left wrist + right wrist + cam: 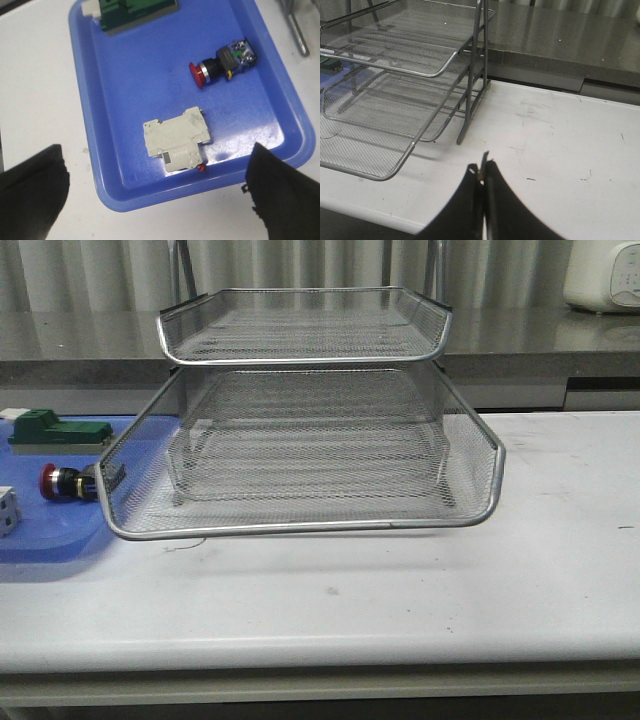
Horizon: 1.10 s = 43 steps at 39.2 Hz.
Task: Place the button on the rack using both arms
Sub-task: 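Move the left gripper over the blue tray above the red button, then lower the left gripper and grasp the red push-button by its base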
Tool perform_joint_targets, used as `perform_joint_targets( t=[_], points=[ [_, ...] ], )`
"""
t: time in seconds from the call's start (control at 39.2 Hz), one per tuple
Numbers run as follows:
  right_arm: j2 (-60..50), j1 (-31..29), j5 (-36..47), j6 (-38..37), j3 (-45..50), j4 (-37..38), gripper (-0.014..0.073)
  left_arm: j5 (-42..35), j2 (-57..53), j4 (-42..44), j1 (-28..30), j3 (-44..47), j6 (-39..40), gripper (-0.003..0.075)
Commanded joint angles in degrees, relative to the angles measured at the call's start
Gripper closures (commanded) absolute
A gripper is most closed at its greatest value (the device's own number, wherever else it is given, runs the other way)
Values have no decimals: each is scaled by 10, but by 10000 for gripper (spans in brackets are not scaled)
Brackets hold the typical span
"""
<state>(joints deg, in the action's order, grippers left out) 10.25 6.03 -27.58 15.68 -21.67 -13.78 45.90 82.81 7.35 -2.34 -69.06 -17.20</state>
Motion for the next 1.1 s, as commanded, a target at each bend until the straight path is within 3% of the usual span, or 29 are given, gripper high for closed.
perform_joint_targets(
  t=[0.0, 0.18, 0.33, 0.56, 0.92, 1.07],
  points=[
    [6, 1, 44, 1, -15, -6, 704, 34, 47, -3, -4, -73, -54, 41],
    [6, 1, 44, 1, -15, -6, 704, 99, 158, -11, -4, -180, -108, 41],
    [6, 1, 44, 1, -15, -6, 704, 174, 241, -67, -4, -262, -170, 41],
    [6, 1, 44, 1, -15, -6, 704, 210, 346, -83, -4, -357, -196, 41],
    [6, 1, 44, 1, -15, -6, 704, 212, 448, -84, -28, -430, -224, 41],
    [6, 1, 44, 1, -15, -6, 704, 174, 465, -87, -37, -439, -234, 41]
  ],
)
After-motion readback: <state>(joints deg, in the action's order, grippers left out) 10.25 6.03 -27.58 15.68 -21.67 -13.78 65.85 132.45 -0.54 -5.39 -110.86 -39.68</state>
